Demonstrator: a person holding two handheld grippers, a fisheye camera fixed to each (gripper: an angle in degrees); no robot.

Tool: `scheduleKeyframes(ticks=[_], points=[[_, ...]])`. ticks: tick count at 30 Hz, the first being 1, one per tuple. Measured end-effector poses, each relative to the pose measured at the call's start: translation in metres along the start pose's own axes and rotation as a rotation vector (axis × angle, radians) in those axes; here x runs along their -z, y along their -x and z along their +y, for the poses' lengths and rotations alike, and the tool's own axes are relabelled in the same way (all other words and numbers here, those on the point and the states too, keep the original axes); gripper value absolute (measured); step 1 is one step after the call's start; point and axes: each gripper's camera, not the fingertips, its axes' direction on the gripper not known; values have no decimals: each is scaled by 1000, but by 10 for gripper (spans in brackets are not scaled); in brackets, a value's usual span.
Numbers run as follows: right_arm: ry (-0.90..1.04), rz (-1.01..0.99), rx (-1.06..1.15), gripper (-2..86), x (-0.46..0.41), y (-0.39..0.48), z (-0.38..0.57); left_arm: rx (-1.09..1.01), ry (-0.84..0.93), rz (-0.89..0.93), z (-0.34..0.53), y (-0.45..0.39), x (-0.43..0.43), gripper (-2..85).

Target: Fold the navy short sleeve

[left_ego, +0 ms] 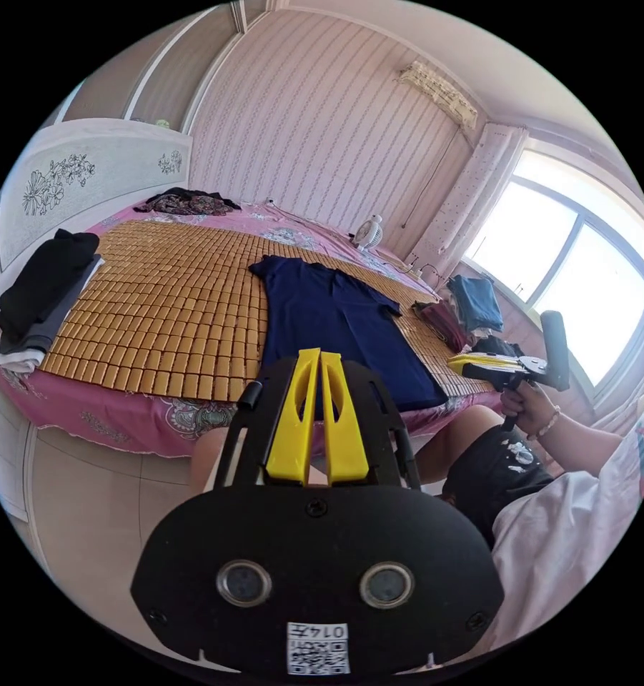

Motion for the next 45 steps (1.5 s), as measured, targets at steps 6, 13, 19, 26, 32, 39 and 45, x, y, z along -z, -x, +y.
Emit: scheduleKeyframes(ticks=[6,13,19,26,32,39,45], points=[[-59,-55,-36,79,-29,-43,-37,-8,17,-13,-37,24,-41,24],[-130,-193,21,66,-38,-116,-167,-39,89,10,-146,31,-87,43],[-106,-176,-6,80,50,-138,-242,-17,231,58,-233,-3,-62,38],[41,-150,-16,93,134,-128,-254,-6,159,13,-298,-19,-27,44],[6,-168,-14,107,107,-138,-307,8,181,-76,-323,28,-67,56],[210,-262,47,107,-34,-141,-423,202,360,-110,-324,131,-168,62],[352,-223,93,106,-216,-154,-504,289,380,-93,-330,219,-285,61]])
